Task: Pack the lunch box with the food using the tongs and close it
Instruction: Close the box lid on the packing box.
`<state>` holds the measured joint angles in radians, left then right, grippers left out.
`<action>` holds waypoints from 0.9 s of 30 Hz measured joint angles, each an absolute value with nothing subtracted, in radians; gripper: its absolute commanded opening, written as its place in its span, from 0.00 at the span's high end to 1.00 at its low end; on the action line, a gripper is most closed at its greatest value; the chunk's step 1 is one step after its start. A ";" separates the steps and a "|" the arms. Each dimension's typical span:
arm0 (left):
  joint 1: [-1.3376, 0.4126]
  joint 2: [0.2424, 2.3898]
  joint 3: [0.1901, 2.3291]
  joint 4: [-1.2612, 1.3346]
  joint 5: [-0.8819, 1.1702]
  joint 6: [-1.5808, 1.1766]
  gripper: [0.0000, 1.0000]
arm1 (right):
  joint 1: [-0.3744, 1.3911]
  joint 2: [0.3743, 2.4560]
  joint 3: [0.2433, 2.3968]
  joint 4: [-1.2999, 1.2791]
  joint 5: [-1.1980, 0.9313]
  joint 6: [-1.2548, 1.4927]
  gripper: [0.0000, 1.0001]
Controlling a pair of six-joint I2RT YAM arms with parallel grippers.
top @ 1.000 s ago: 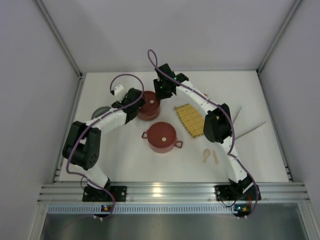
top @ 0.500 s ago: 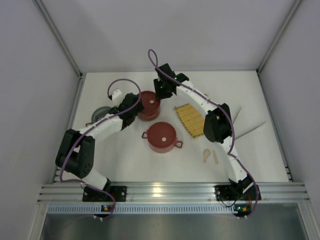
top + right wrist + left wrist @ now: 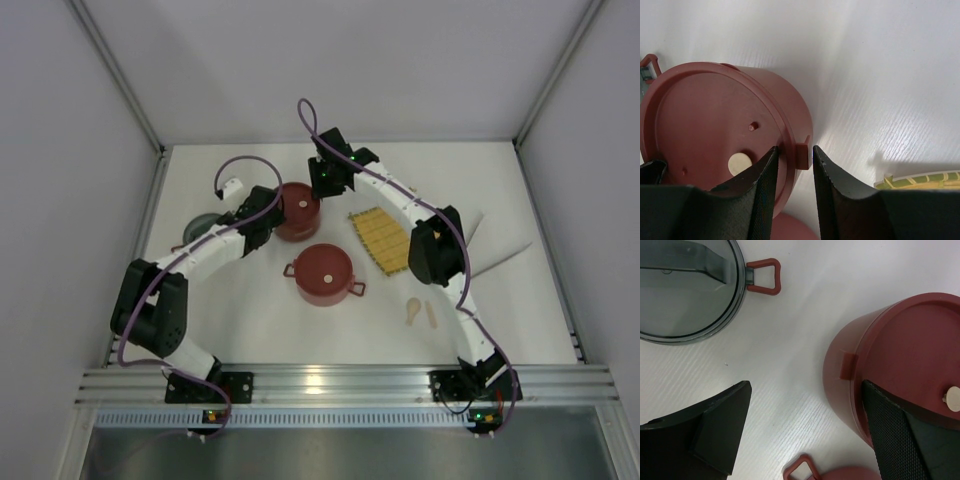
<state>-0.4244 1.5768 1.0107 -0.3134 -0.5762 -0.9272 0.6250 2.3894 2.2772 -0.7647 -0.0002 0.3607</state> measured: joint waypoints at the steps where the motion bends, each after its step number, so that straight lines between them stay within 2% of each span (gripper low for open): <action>1: -0.424 1.583 1.018 -0.317 -0.581 -0.925 0.06 | 0.625 2.389 2.277 -0.765 -0.001 0.361 0.68; 15: -0.412 1.639 1.047 -0.261 -0.599 -0.922 0.05 | 0.624 2.382 2.259 -0.748 -0.011 0.360 0.70; 27: -0.402 1.677 1.121 -0.307 -0.572 -0.877 0.03 | 0.612 2.343 2.212 -0.748 -0.005 0.355 0.63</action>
<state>-0.4015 1.6768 1.1213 -0.3073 -0.5720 -0.8768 0.6117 2.3432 2.2120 -0.7475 -0.0048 0.3553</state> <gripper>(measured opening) 0.962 0.368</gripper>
